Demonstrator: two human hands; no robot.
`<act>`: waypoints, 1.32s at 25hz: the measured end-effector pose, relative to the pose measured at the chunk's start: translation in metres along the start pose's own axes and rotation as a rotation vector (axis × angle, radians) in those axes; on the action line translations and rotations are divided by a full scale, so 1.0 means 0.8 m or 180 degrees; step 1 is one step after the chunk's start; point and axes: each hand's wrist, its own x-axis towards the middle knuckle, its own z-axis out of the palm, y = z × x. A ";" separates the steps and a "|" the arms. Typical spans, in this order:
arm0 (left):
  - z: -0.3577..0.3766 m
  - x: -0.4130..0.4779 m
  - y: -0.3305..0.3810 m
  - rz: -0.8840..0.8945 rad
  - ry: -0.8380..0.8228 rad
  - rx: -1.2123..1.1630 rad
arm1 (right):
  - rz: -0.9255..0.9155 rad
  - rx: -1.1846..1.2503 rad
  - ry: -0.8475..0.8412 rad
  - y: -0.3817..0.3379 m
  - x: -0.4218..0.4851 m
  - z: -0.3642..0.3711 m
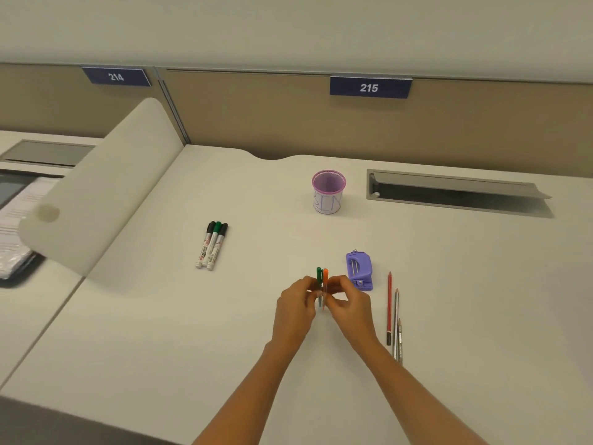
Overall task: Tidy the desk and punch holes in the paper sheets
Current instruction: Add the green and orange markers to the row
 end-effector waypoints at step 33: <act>-0.244 0.193 -0.164 -0.0851 0.0803 0.0478 | 0.1671 -0.0496 -0.0272 -0.128 0.201 0.310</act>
